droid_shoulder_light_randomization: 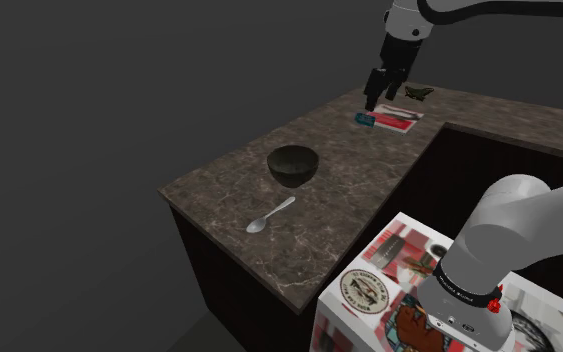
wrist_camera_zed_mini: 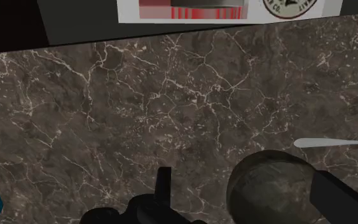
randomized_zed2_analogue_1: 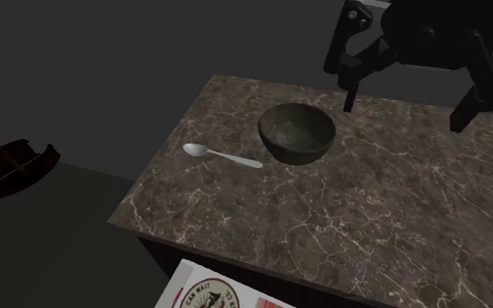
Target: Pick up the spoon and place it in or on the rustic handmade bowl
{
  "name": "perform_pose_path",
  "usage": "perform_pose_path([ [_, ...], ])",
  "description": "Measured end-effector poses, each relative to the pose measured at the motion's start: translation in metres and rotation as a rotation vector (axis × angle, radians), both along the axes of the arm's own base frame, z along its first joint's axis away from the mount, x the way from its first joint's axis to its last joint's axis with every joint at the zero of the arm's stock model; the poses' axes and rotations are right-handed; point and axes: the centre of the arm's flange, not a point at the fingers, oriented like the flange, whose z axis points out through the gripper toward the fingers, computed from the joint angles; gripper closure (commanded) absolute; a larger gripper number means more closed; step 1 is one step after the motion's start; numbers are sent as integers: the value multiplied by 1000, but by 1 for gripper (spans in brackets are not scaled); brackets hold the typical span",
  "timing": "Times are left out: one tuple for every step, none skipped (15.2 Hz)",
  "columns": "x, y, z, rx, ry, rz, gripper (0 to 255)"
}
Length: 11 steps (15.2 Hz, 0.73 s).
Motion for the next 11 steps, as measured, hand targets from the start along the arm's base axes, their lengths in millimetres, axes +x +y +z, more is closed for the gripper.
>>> perform_pose_path([
  [0,0,0,0,0,0,0],
  [1,4,-3,0,0,1,0],
  [4,12,-10,1,1,4,0],
  [9,20,-15,2,1,7,0],
  [14,28,-23,2,2,10,0],
  [18,39,-29,3,2,13,0],
  [20,49,-37,4,2,16,0],
  [23,60,-46,4,2,18,0],
  [26,72,-53,5,2,21,0],
  [31,81,-60,6,2,24,0],
  [34,88,-68,7,3,27,0],
])
